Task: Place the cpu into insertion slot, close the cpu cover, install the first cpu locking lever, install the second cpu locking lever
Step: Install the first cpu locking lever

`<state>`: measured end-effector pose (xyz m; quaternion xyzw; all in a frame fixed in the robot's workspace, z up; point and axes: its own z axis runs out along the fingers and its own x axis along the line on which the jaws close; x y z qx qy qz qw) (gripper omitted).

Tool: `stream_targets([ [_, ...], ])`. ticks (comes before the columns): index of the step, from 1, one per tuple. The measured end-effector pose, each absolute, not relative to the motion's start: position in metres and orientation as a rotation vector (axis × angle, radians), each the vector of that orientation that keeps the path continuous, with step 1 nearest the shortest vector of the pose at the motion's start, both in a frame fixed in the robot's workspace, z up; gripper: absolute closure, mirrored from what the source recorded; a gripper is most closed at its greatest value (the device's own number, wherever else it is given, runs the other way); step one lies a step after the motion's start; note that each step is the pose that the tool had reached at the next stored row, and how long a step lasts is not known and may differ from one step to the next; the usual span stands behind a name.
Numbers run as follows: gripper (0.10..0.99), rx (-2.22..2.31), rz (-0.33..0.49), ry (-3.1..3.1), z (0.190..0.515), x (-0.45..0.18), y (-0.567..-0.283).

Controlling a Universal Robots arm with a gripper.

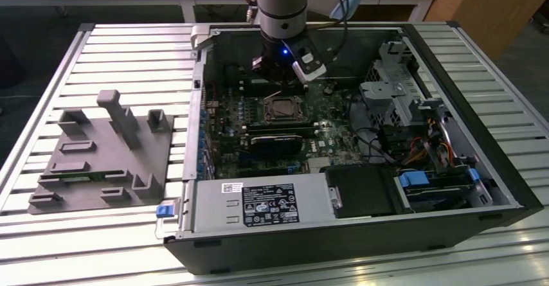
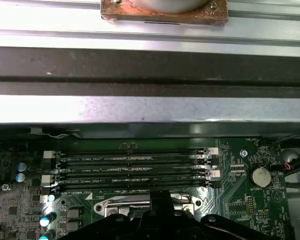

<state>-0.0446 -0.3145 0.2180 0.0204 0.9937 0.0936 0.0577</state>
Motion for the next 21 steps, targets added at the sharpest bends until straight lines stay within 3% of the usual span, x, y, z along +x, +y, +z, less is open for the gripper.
stream_targets([
  [21, 0.98, 0.089, 0.2, 2.973, 0.2097, -0.0473, -0.3053],
])
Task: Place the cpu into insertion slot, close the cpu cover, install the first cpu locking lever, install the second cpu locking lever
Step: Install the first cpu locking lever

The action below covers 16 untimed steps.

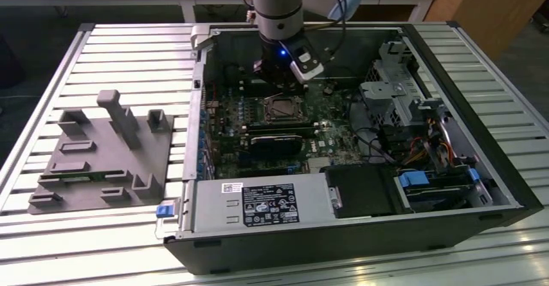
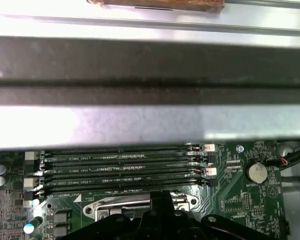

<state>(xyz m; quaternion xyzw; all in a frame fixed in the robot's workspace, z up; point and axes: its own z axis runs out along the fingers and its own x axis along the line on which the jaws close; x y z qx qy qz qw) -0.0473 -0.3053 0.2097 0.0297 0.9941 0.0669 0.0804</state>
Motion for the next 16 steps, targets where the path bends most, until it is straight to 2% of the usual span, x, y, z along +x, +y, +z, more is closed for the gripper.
stream_targets([
  [16, 0.98, 0.224, 0.166, 2.96, 0.2066, -0.0482, -0.2943],
])
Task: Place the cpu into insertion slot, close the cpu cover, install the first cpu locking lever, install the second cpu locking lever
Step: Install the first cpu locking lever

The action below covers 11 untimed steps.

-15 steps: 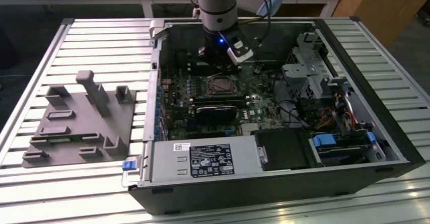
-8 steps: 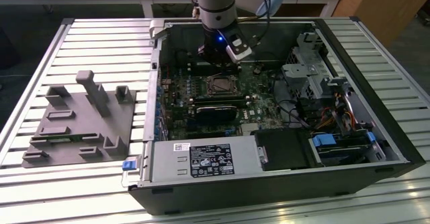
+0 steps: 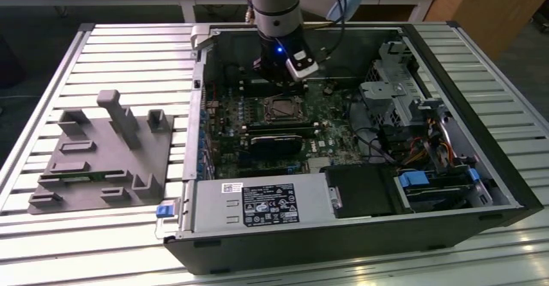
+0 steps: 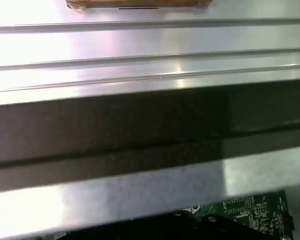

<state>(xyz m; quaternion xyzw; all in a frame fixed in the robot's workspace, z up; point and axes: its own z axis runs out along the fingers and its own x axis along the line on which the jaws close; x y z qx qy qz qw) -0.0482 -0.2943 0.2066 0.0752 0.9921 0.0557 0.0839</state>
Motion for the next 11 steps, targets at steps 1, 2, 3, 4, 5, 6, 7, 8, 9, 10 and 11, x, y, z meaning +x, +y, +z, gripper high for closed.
stream_targets([
  [1, 0.98, 0.232, 0.166, 2.959, 0.2064, -0.0483, -0.2937],
  [2, 0.98, 0.239, 0.165, 2.959, 0.2062, -0.0484, -0.293],
  [3, 0.98, 0.244, 0.165, 2.958, 0.2061, -0.0486, -0.2922],
  [4, 0.98, 0.25, 0.164, 2.957, 0.206, -0.049, -0.2913],
  [5, 0.98, 0.255, 0.164, 2.957, 0.206, -0.0494, -0.2905],
  [6, 0.98, 0.26, 0.163, 2.956, 0.2059, -0.0497, -0.2899],
  [7, 0.98, 0.268, 0.163, 2.955, 0.2058, -0.0501, -0.2895],
  [8, 0.98, 0.276, 0.162, 2.954, 0.2057, -0.0507, -0.2892],
  [9, 0.98, 0.285, 0.161, 2.953, 0.2056, -0.0515, -0.2891],
  [10, 0.98, 0.294, 0.16, 2.952, 0.2055, -0.0524, -0.2889],
  [11, 0.98, 0.304, 0.16, 2.95, 0.2053, -0.053, -0.2888],
])
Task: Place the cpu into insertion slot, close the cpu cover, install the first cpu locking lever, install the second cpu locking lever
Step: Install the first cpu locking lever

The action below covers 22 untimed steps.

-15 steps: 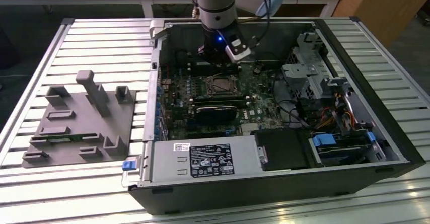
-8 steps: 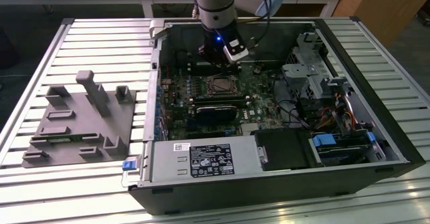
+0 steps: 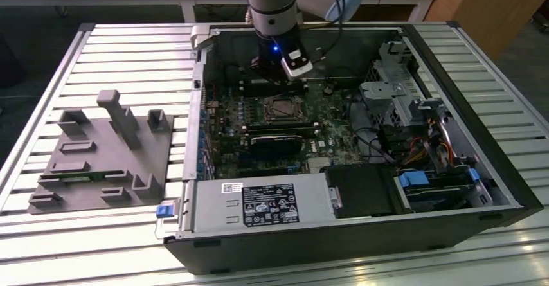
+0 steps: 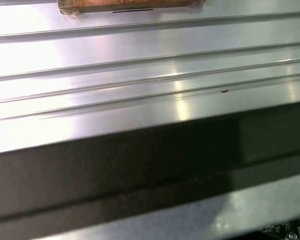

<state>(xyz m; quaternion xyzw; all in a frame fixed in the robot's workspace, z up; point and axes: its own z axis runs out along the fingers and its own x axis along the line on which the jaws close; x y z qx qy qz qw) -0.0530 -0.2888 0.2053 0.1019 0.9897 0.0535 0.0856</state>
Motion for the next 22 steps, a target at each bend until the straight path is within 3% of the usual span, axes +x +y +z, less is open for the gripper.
stream_targets([
  [22, 0.98, 0.492, 0.132, 2.918, 0.2018, -0.0553, -0.2832],
])
